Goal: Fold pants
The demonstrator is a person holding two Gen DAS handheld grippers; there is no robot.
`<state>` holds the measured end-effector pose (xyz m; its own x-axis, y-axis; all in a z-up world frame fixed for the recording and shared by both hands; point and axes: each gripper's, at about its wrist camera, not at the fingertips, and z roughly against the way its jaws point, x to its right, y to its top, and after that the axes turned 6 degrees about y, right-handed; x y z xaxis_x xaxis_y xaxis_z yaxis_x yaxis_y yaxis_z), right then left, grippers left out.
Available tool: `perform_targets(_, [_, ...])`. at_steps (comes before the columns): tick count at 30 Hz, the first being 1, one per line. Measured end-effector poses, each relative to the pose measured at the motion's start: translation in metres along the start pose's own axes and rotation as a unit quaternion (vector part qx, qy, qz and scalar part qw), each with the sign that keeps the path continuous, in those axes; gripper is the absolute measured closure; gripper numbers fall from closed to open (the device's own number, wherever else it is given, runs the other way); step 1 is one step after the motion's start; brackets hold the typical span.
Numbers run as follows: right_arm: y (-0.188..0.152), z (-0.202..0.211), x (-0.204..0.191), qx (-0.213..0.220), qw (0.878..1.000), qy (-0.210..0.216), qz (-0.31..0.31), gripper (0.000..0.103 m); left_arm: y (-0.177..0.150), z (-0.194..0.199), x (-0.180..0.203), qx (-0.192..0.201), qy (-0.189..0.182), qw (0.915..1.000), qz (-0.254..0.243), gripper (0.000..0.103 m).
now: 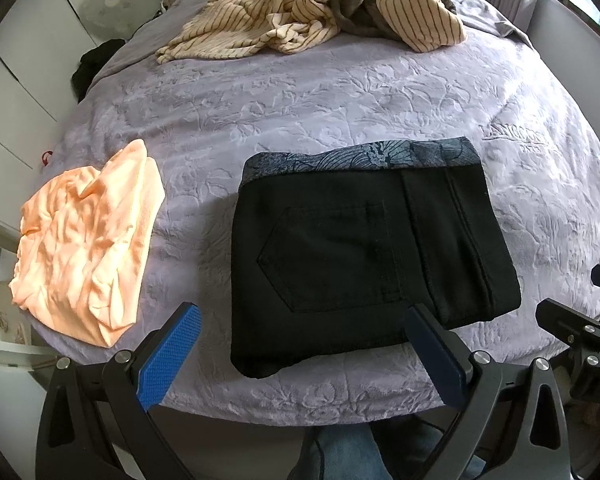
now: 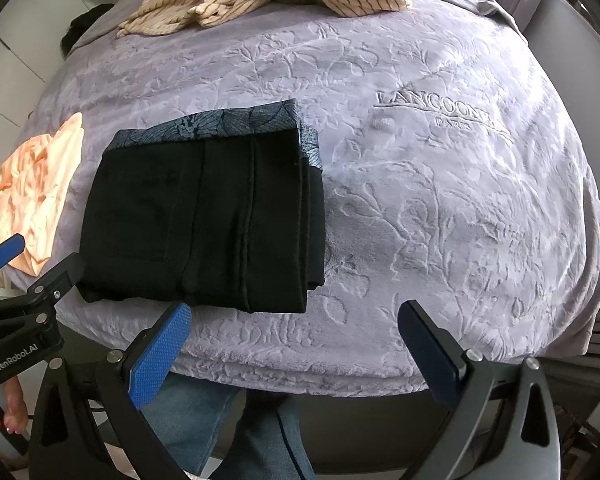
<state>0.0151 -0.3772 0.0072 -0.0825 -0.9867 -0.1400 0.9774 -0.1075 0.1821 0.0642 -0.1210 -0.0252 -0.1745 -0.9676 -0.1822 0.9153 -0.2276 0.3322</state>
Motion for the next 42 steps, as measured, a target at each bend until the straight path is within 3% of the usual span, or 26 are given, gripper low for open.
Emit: perform_targets(42, [0.003, 0.0, -0.014, 0.0, 1.0, -0.007, 0.017, 0.0, -0.008, 0.001, -0.016, 0.001, -0.002, 0.9999, 0.012, 0.001])
